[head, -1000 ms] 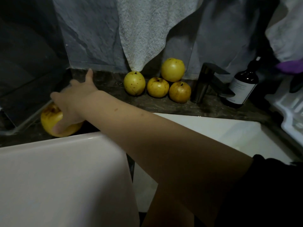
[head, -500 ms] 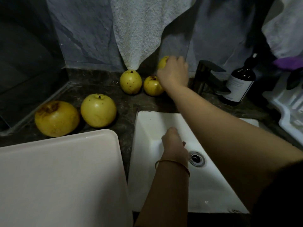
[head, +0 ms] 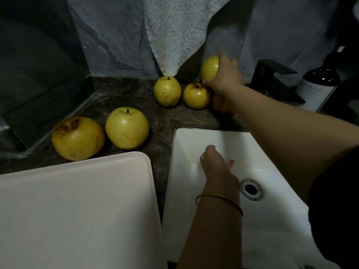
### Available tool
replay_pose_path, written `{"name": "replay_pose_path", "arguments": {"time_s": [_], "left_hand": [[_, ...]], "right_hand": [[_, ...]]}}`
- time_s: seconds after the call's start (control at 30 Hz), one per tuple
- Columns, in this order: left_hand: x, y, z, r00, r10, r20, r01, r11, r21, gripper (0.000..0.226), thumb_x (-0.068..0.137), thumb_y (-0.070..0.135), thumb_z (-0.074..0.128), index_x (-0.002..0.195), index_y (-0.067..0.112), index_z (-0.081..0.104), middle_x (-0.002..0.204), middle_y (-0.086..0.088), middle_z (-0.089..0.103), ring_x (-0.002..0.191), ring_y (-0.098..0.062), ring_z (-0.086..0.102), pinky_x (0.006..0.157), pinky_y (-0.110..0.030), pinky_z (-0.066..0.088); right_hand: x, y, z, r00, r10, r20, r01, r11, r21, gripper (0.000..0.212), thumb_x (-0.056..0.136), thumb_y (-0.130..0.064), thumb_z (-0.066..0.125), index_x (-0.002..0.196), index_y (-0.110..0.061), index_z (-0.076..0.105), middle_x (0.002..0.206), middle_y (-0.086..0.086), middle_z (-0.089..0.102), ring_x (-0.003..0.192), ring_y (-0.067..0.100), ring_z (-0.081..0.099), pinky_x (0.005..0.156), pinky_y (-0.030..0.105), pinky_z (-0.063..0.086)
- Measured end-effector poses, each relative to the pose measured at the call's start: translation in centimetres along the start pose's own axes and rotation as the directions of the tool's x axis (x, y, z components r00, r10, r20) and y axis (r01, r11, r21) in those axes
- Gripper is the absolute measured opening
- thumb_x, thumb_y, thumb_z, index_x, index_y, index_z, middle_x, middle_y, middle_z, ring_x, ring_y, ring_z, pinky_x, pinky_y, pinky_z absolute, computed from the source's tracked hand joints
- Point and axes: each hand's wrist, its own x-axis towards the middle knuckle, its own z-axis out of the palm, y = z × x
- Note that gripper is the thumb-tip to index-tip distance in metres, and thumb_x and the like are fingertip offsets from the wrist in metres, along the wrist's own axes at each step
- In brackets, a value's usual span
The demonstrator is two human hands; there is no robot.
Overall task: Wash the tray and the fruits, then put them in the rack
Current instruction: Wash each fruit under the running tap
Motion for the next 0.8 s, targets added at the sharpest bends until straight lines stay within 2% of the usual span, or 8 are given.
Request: {"name": "replay_pose_path", "arguments": {"time_s": [0.07, 0.17, 0.33, 0.5, 0.57, 0.63, 0.73, 0.8], "left_hand": [[-0.9, 0.1, 0.2, 1.000, 0.006, -0.022, -0.008, 0.997, -0.074, 0.051, 0.096, 0.032, 0.043, 0.145, 0.021, 0.031, 0.147, -0.010, 0.036, 0.122, -0.031, 0.051, 0.109, -0.048, 0.031], [-1.7, 0.0, 0.4, 0.999, 0.029, -0.018, -0.031, 0.986, -0.163, 0.053, 0.097, 0.037, 0.041, 0.146, 0.019, 0.029, 0.147, -0.010, 0.038, 0.123, -0.027, 0.051, 0.113, -0.046, 0.024], [-1.7, 0.6, 0.5, 0.999, 0.041, -0.023, -0.043, 0.992, -0.116, 0.053, 0.096, 0.042, 0.043, 0.143, 0.021, 0.037, 0.149, -0.007, 0.037, 0.123, -0.026, 0.052, 0.107, -0.043, 0.027], [-1.7, 0.3, 0.7, 0.992, 0.110, 0.066, -0.110, 0.994, -0.009, 0.043, 0.094, 0.048, 0.042, 0.134, 0.031, 0.046, 0.149, -0.006, 0.035, 0.121, -0.028, 0.053, 0.110, -0.049, 0.027], [-1.9, 0.3, 1.0, 0.981, 0.113, 0.157, -0.113, 0.994, -0.006, 0.029, 0.094, 0.052, 0.041, 0.108, 0.032, 0.056, 0.143, -0.009, 0.041, 0.115, -0.032, 0.055, 0.106, -0.052, 0.033], [-2.1, 0.2, 1.2, 0.970, 0.072, 0.232, -0.067, 0.997, -0.029, 0.038, 0.091, 0.061, 0.041, 0.091, 0.026, 0.058, 0.131, -0.013, 0.053, 0.107, -0.035, 0.056, 0.096, -0.053, 0.042], [-2.2, -0.3, 1.6, 0.949, -0.019, 0.316, 0.013, 1.000, 0.021, 0.067, 0.078, 0.077, 0.042, 0.100, 0.016, 0.060, 0.112, -0.018, 0.063, 0.103, -0.038, 0.060, 0.089, -0.055, 0.047], [-2.4, -0.6, 2.3, 0.950, -0.081, 0.302, 0.051, 0.993, 0.108, 0.072, 0.076, 0.072, 0.053, 0.115, 0.011, 0.058, 0.112, -0.019, 0.065, 0.102, -0.037, 0.063, 0.086, -0.053, 0.050]], "right_hand": [[0.2, 0.1, 0.2, 1.000, -0.005, -0.031, 0.005, 1.000, 0.011, 0.077, 0.081, -0.034, 0.070, 0.143, -0.021, 0.027, 0.145, 0.016, 0.028, 0.127, 0.038, 0.042, 0.101, 0.038, 0.037], [-0.4, 0.3, 0.3, 0.994, -0.043, -0.096, 0.046, 0.999, 0.024, 0.071, 0.078, -0.030, 0.071, 0.138, -0.018, 0.035, 0.138, 0.015, 0.034, 0.121, 0.038, 0.047, 0.096, 0.037, 0.040], [-3.8, 0.2, -1.1, 0.957, -0.166, -0.238, 0.215, 0.956, 0.198, 0.075, 0.071, -0.030, 0.074, 0.138, -0.023, 0.040, 0.136, 0.009, 0.036, 0.122, 0.029, 0.046, 0.098, 0.034, 0.037], [-9.9, 1.5, -3.9, 0.993, -0.116, -0.003, 0.110, 0.937, 0.331, 0.078, 0.063, -0.040, 0.081, 0.132, -0.031, 0.044, 0.130, 0.003, 0.047, 0.118, 0.023, 0.050, 0.099, 0.037, 0.041], [-13.1, 3.2, -4.1, 0.994, -0.089, 0.071, 0.060, 0.940, 0.335, 0.081, 0.059, -0.042, 0.083, 0.130, -0.033, 0.045, 0.129, 0.002, 0.048, 0.116, 0.023, 0.052, 0.097, 0.042, 0.044], [-15.9, 5.1, -4.2, 0.990, -0.048, 0.134, 0.008, 0.957, 0.288, 0.080, 0.060, -0.043, 0.082, 0.130, -0.036, 0.043, 0.130, -0.001, 0.046, 0.117, 0.022, 0.051, 0.098, 0.042, 0.042], [-18.2, 7.5, -4.8, 0.984, -0.022, 0.176, -0.025, 0.964, 0.264, 0.079, 0.062, -0.042, 0.081, 0.130, -0.037, 0.041, 0.131, -0.003, 0.041, 0.117, 0.019, 0.049, 0.098, 0.039, 0.040], [-18.4, 8.9, -5.6, 0.977, -0.046, 0.208, -0.017, 0.957, 0.291, 0.077, 0.063, -0.042, 0.082, 0.129, -0.037, 0.043, 0.129, -0.005, 0.042, 0.112, 0.014, 0.049, 0.095, 0.036, 0.042]]}}
